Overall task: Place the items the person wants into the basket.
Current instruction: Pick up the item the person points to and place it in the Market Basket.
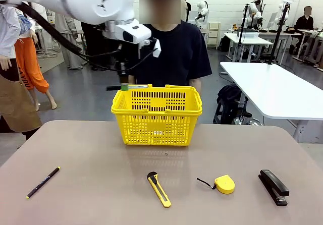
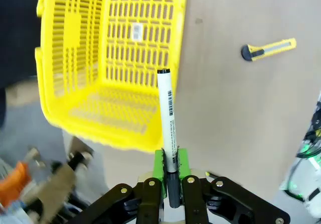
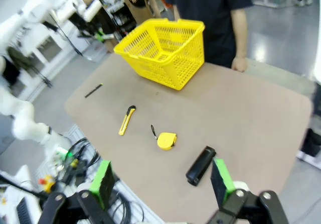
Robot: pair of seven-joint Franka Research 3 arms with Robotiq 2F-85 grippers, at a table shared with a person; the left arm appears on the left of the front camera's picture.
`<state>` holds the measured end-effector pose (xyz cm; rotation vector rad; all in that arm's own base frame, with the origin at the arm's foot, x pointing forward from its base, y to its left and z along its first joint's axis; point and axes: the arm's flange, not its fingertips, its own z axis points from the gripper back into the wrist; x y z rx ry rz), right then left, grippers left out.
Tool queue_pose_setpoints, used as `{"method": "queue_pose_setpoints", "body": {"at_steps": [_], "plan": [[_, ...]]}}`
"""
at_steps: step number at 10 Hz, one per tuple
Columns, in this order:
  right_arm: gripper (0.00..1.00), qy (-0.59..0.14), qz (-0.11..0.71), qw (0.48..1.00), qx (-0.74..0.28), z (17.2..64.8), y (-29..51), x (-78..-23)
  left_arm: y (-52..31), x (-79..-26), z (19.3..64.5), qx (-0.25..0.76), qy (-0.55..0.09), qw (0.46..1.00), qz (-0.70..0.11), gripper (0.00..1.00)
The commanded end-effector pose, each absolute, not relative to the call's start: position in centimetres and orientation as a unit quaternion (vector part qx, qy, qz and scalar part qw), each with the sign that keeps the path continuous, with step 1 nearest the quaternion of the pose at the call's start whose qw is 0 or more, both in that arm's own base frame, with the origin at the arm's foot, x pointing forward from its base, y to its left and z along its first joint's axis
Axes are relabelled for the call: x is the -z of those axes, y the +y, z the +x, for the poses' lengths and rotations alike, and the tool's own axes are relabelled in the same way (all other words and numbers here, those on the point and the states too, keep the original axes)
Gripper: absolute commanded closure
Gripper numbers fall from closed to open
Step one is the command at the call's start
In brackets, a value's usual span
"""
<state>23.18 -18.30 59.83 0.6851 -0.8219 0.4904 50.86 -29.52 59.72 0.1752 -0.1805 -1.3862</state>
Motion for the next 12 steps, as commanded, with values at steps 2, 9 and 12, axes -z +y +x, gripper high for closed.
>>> {"method": "queue_pose_setpoints", "body": {"at_steps": [2,9,12], "plan": [[0.0,-0.395,0.332,0.823,-0.238,23.4,-18.2,-59.8,-33.2,-58.9,54.0,0.662,-0.106,0.738,0.073,0.88],[0.0,-0.395,0.332,0.823,-0.238,23.4,-18.2,-59.8,-33.7,-57.3,54.7,0.641,-0.102,0.758,0.058,0.88],[0.0,-0.395,0.332,0.823,-0.238,23.4,-18.2,-59.8,-34.1,-57.0,56.6,0.63,-0.085,0.771,0.046,0.88]]}}
